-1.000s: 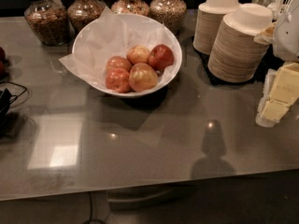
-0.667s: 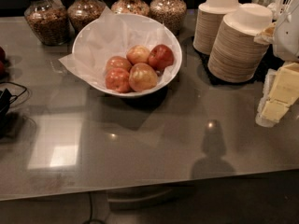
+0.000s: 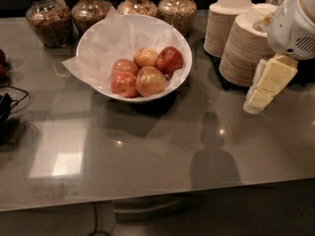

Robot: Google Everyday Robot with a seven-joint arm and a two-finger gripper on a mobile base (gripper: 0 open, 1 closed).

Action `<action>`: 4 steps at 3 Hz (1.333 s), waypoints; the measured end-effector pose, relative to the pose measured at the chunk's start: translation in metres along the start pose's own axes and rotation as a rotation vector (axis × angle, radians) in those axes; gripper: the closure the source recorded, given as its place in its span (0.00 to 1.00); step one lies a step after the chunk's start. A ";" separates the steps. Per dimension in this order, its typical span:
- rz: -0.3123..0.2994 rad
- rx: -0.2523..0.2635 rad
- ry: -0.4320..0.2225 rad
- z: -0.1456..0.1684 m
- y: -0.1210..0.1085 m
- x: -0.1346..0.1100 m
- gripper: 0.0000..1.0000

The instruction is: Pick apple from white bowl

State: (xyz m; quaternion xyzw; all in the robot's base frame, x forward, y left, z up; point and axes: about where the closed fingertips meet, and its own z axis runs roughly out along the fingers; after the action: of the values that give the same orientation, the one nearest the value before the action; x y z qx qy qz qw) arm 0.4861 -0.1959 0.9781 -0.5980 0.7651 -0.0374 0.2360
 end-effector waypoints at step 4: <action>0.053 -0.073 -0.386 0.051 -0.017 -0.083 0.00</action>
Offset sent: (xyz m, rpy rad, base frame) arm 0.0215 0.0269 -0.0014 0.0920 -0.0042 0.0751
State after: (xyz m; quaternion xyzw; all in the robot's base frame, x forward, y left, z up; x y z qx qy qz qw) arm 0.5364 -0.1114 0.9647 -0.5821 0.7217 0.1122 0.3574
